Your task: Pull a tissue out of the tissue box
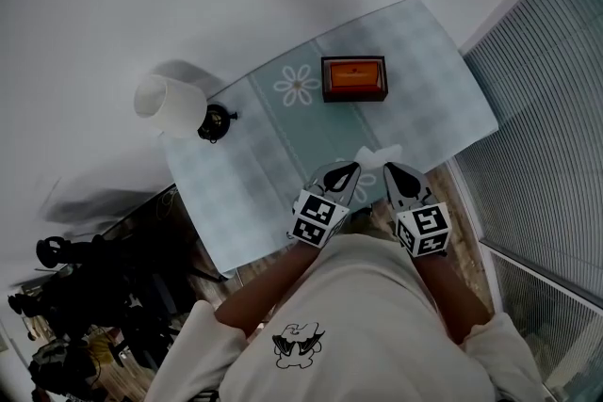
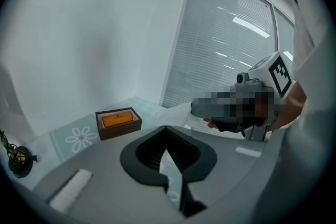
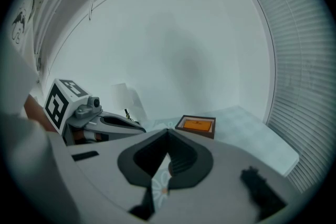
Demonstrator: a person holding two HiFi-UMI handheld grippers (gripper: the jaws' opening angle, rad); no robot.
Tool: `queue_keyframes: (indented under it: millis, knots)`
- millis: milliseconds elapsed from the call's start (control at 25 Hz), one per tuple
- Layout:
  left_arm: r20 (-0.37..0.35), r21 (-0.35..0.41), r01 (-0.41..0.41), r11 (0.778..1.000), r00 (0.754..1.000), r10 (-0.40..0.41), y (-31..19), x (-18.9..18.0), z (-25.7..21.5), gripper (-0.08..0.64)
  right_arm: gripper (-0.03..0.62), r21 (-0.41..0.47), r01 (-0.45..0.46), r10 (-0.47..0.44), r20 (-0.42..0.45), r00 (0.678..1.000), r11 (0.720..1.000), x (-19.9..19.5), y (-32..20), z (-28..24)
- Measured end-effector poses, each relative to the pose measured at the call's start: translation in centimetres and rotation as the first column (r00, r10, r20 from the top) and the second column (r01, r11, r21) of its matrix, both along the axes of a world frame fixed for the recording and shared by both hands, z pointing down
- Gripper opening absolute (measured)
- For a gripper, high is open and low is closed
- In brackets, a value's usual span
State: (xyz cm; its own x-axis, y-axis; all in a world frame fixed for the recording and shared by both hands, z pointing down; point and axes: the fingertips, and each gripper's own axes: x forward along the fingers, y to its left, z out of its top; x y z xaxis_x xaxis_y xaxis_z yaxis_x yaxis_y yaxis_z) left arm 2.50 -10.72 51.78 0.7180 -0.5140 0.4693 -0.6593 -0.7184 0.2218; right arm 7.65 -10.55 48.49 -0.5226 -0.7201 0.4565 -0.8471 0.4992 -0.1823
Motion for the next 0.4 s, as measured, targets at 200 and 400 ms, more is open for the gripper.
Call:
queue_keyframes:
  millis: [200, 400]
  knots:
    - [0.006, -0.03, 0.001, 1.0, 1.0, -0.001, 0.14, -0.39, 0.65, 0.005, 0.012, -0.008, -0.005, 0.005, -0.002, 1.0, 1.0, -0.18, 0.18, -0.08]
    - [0.01, -0.029, -0.012, 1.0, 1.0, 0.012, -0.1, -0.25, 0.94, 0.005, 0.012, -0.002, -0.002, 0.002, -0.008, 1.0, 1.0, -0.07, -0.07, -0.04]
